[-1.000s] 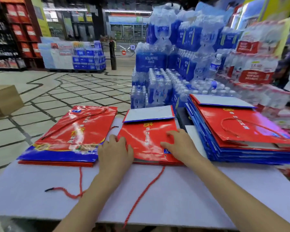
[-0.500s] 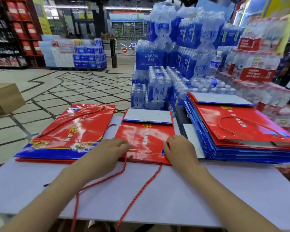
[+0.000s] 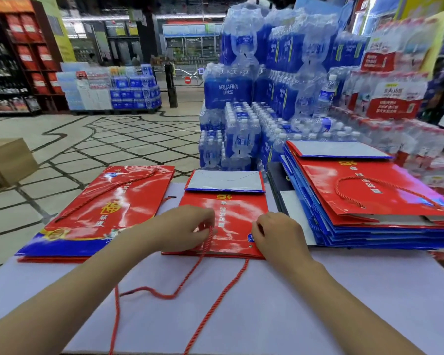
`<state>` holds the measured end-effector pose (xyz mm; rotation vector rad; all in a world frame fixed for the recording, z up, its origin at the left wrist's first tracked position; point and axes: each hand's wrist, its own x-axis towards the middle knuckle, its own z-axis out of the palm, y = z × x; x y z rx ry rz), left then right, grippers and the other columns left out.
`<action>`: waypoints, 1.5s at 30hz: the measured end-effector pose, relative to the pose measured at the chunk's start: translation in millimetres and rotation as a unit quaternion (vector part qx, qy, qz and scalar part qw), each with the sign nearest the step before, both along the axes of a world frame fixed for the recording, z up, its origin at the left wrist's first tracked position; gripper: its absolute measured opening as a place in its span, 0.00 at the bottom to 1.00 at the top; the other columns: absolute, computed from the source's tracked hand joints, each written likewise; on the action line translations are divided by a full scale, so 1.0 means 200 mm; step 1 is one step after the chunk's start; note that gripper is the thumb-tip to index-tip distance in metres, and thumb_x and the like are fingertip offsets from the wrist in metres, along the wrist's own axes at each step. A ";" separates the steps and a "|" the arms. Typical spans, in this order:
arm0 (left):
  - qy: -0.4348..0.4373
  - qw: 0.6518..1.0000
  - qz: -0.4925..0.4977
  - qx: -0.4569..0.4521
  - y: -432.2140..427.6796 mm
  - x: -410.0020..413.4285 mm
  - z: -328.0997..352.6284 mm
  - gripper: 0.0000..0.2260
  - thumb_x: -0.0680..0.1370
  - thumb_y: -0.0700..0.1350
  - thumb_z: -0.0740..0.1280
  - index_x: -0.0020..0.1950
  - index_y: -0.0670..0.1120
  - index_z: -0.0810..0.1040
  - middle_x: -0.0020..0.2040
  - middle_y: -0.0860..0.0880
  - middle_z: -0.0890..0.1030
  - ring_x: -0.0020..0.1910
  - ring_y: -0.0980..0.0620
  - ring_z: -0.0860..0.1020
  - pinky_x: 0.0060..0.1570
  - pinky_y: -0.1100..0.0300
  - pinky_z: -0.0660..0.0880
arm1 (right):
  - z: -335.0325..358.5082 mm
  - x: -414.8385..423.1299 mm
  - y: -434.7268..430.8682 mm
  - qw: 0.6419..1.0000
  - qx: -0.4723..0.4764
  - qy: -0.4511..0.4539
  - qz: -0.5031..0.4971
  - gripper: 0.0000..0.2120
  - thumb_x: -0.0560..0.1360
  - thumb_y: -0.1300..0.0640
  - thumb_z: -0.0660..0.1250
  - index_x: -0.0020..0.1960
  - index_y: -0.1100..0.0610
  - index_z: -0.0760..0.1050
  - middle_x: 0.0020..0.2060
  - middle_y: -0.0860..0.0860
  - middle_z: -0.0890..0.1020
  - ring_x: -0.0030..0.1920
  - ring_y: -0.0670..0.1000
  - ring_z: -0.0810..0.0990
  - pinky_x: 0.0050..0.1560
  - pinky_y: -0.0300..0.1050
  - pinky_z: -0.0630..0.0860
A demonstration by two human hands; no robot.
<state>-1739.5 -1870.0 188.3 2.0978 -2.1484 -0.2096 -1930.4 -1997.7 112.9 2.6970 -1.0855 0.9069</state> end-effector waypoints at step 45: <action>0.068 0.985 0.127 -0.090 -0.32 0.06 -0.28 0.08 0.71 0.51 0.67 0.39 0.52 0.69 0.40 0.53 0.73 0.41 0.53 0.71 0.45 0.53 0.73 | 0.08 -0.05 0.08 0.970 0.226 -0.050 0.074 0.05 0.78 0.47 0.64 0.53 0.43 0.76 0.47 0.41 0.77 0.49 0.42 0.74 0.57 0.43 0.63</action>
